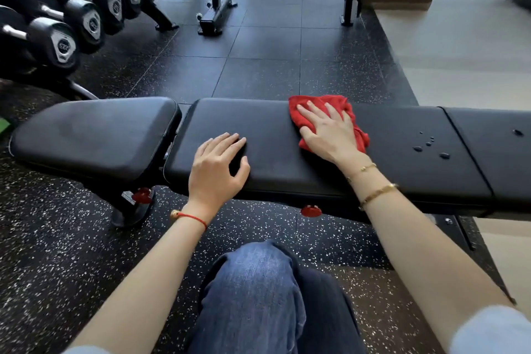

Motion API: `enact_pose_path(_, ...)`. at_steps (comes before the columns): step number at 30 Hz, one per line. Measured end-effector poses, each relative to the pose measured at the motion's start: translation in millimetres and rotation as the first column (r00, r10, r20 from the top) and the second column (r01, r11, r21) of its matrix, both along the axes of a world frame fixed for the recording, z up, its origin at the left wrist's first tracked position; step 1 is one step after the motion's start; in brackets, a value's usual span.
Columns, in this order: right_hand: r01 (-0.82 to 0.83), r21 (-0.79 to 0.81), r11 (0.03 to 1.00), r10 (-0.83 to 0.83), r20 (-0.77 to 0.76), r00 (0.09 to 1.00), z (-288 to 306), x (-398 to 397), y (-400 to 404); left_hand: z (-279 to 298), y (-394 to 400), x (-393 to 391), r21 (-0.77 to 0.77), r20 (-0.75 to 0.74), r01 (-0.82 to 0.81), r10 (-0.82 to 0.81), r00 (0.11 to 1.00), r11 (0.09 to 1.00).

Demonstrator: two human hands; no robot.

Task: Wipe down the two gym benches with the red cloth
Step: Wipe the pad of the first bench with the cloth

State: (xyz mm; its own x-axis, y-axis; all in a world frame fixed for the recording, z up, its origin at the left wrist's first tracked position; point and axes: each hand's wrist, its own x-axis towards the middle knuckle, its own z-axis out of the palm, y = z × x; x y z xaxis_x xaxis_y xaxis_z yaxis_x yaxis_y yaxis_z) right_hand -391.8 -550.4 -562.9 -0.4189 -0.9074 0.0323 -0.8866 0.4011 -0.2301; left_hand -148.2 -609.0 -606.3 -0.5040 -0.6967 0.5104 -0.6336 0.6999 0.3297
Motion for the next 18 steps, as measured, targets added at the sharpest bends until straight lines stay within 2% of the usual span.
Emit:
enact_pose_path(4,-0.185,-0.015,0.983,0.185,-0.017,0.983,-1.4,46.8,-13.3,-1.3,-2.1,-0.1,-0.022,0.0,0.001,-0.001,1.0,1.0)
enact_pose_path(9,-0.322,-0.061,0.945,0.321,-0.031,0.947,-6.4,47.6,40.0,-5.4,-5.0,0.8,-0.038,0.006,0.006,-0.005,1.0,0.999)
enact_pose_path(13,-0.2,-0.047,0.979,0.199,-0.037,0.979,-7.1,0.5,51.3,-6.4,-3.6,0.0,-0.035,0.003,0.008,-0.008,1.0,0.999)
enact_pose_path(16,-0.022,-0.03,0.999,0.021,-0.035,0.999,-5.3,-25.9,17.7,-4.6,-2.8,-1.0,-0.024,0.018,-0.002,0.003,1.0,1.0)
enact_pose_path(18,0.018,-0.011,1.0,-0.019,-0.017,1.0,-3.8,-22.5,-7.0,-3.2,-1.1,-1.7,-0.013,0.025,-0.007,0.007,1.0,1.0)
